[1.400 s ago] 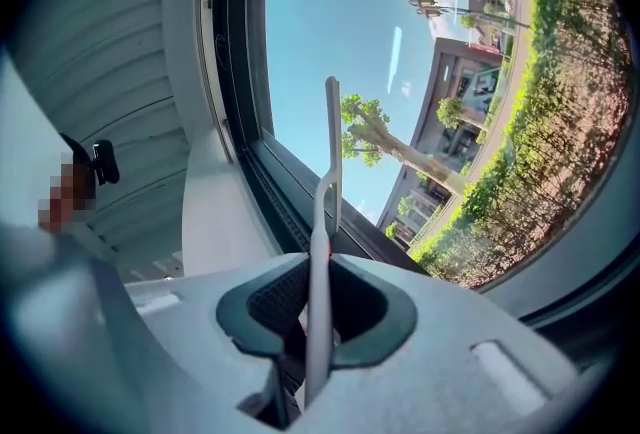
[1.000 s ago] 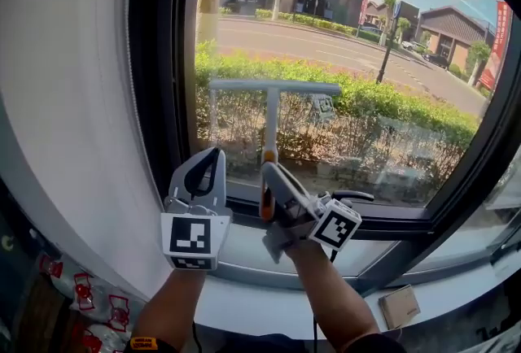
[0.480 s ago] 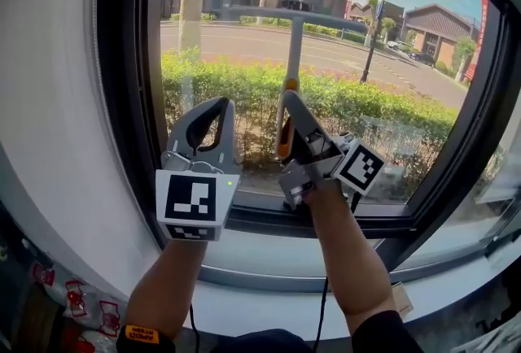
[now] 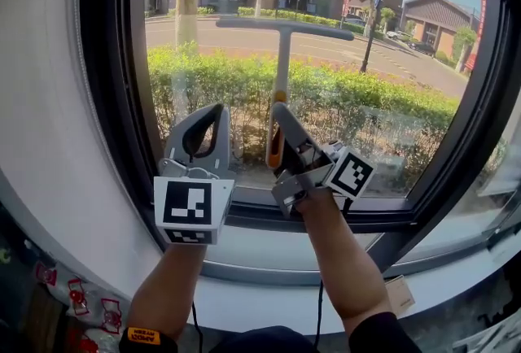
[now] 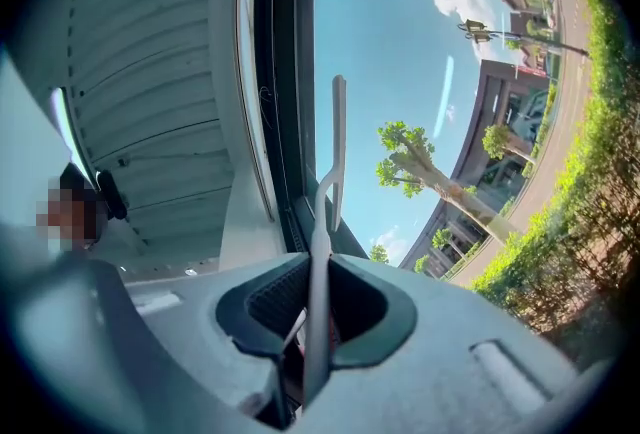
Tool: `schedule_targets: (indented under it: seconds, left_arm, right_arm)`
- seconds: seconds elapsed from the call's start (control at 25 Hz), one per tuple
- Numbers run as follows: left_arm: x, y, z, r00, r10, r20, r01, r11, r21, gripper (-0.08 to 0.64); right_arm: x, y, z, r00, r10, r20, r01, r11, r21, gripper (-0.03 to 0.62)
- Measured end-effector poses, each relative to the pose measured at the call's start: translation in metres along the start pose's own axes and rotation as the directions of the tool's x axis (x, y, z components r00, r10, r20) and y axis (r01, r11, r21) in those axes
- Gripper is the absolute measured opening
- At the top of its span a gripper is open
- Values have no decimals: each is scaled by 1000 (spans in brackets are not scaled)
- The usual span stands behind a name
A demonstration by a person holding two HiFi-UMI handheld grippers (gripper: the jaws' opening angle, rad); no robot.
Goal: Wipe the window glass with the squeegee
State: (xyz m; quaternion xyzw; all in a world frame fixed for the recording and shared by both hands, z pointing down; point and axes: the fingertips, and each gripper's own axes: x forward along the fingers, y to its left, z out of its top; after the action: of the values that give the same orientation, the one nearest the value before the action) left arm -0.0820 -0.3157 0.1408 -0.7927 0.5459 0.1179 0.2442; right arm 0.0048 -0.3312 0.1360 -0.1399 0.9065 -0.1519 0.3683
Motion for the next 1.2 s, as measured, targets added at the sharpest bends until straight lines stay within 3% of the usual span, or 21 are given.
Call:
schedule_targets:
  seconds: [0.36, 0.72, 1.2]
  left_arm:
    - [-15, -10, -67, 994, -14, -108, 7, 998, -64, 11]
    - [-33, -37, -132, 973, -51, -223, 27, 994, -108, 12]
    - [-38, -59, -156, 960, -76, -268, 44, 991, -125, 11]
  right_arm:
    - [-58, -28, -60, 998, -66, -15, 67, 992, 111, 51]
    - [-115, -48, -106, 990, -139, -30, 142, 968, 205, 51]
    - [-134, -51, -120, 985, -157, -71, 169, 964, 205, 49]
